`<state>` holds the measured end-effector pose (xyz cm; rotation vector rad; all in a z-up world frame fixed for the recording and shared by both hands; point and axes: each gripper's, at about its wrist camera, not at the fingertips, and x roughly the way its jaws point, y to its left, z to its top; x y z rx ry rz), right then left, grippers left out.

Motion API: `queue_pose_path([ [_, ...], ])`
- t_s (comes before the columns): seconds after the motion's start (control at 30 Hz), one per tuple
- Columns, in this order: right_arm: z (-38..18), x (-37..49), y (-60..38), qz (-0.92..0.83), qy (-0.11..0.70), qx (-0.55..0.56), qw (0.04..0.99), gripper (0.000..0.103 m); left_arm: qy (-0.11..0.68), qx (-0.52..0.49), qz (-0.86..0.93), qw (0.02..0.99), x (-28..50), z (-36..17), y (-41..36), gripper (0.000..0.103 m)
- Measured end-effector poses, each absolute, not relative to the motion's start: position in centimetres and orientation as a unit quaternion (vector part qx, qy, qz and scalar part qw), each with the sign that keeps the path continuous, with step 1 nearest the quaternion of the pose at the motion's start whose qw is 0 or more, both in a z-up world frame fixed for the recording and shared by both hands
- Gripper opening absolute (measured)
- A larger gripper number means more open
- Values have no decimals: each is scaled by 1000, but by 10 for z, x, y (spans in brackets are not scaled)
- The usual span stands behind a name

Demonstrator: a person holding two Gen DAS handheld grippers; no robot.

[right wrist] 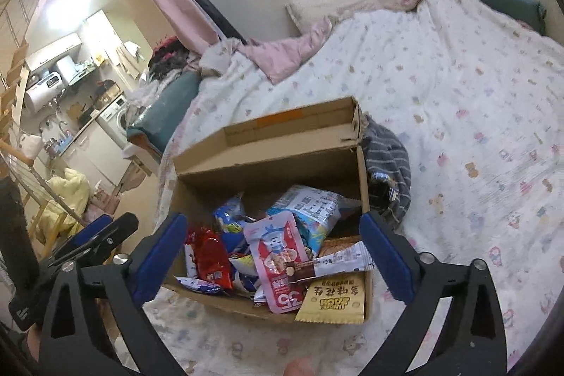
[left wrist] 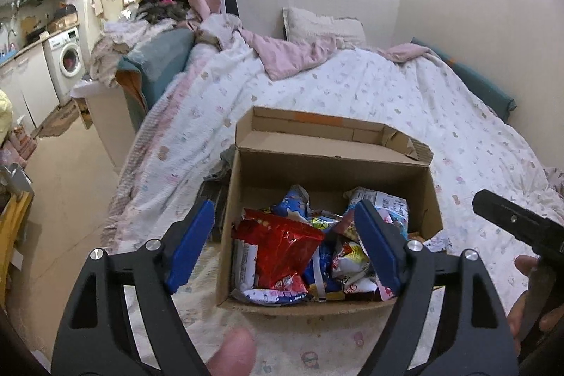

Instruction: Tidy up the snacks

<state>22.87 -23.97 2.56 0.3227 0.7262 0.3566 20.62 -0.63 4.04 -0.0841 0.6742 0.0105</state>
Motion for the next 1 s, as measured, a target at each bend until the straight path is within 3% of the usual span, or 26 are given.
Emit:
queue_pose_path([
  [0.37, 66, 162, -221, 165, 314, 76, 932, 103, 351, -66, 4, 934, 155, 47, 2, 80],
  [0.43, 66, 150, -218, 167, 312, 64, 933, 103, 350, -64, 9, 935, 143, 49, 3, 86],
  [0.67, 50, 119, -222, 163, 324, 62, 930, 103, 358, -49, 9, 932, 110, 42, 2, 93],
  [0.77, 38, 114, -223, 153, 324, 62, 932, 103, 360, -46, 8, 932, 103, 37, 1, 103],
  [1.0, 13, 117, -219, 142, 331, 69, 930, 103, 359, -41, 22, 932, 101, 22, 4, 103],
])
